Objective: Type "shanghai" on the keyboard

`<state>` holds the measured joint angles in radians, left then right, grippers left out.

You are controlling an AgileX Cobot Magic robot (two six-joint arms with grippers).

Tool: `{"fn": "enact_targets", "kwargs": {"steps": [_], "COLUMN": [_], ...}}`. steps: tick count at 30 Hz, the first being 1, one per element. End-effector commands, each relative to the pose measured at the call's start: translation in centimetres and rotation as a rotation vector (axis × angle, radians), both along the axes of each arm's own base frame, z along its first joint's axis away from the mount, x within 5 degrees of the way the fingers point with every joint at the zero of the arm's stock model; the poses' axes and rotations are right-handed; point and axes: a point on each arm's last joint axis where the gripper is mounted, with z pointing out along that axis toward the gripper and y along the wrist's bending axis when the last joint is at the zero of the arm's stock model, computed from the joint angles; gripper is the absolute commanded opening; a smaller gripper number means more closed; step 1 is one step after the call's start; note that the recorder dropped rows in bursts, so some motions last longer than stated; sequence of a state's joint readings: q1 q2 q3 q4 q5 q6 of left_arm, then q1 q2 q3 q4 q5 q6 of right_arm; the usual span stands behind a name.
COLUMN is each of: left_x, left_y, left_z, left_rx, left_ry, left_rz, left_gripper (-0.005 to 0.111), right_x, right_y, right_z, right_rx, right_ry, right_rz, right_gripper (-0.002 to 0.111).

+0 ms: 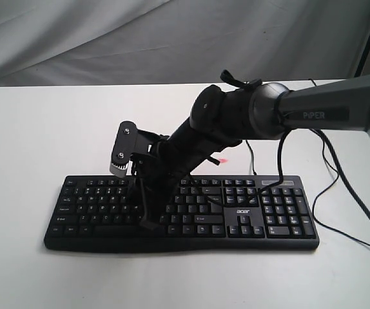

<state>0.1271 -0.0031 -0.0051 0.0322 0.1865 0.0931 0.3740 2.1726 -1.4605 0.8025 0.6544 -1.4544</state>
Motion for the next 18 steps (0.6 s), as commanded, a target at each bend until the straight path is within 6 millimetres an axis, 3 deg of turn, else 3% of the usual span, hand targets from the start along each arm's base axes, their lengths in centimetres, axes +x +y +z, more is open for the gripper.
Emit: {"fn": "enact_targets", "kwargs": {"steps": [1, 7, 18], "left_x": [0.05, 0.05, 0.05], "left_y": [-0.02, -0.02, -0.02], "left_z": [-0.13, -0.13, -0.13], "left_rx": [-0.003, -0.003, -0.003], "left_ry": [0.002, 0.002, 0.002], "left_rz": [-0.004, -0.004, -0.004], "left_gripper": [0.001, 0.001, 0.001], "right_x": [-0.01, 0.03, 0.01], "right_y": [0.10, 0.23, 0.23], "right_z": [0.20, -0.78, -0.69], "right_rx": [0.011, 0.019, 0.018], "right_ry": [-0.002, 0.011, 0.009], "right_rz": [0.009, 0.017, 0.021], "right_gripper": [0.000, 0.000, 0.000]}}
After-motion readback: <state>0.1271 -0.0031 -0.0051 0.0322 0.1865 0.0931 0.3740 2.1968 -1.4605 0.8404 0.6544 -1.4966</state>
